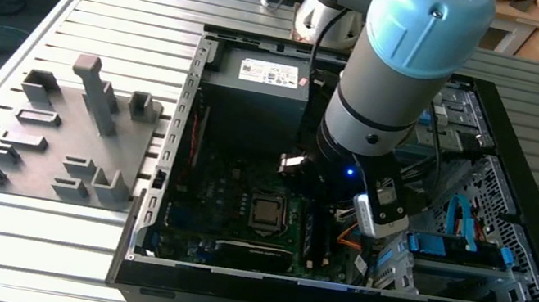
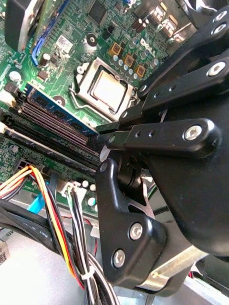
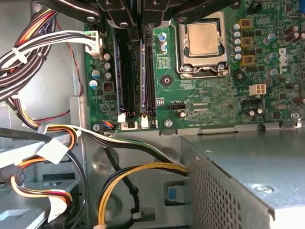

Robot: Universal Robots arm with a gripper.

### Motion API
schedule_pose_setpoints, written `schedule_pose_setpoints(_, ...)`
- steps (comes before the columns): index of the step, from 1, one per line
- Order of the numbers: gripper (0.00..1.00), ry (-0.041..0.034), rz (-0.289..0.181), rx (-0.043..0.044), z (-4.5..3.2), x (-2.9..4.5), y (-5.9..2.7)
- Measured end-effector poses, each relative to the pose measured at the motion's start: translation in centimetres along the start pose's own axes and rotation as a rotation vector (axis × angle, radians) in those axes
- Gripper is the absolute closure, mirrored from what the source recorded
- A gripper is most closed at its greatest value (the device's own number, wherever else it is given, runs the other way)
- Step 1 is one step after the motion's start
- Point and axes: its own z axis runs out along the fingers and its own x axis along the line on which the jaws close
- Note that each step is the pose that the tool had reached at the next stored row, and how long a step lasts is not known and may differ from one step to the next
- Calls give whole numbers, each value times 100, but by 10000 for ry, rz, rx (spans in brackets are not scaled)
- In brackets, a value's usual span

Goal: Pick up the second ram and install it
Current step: 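Insert the second ram into the second slot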

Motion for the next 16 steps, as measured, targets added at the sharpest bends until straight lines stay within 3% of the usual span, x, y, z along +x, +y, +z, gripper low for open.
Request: schedule_pose_setpoints(16, 86, 6, -243, 17, 21, -6, 23)
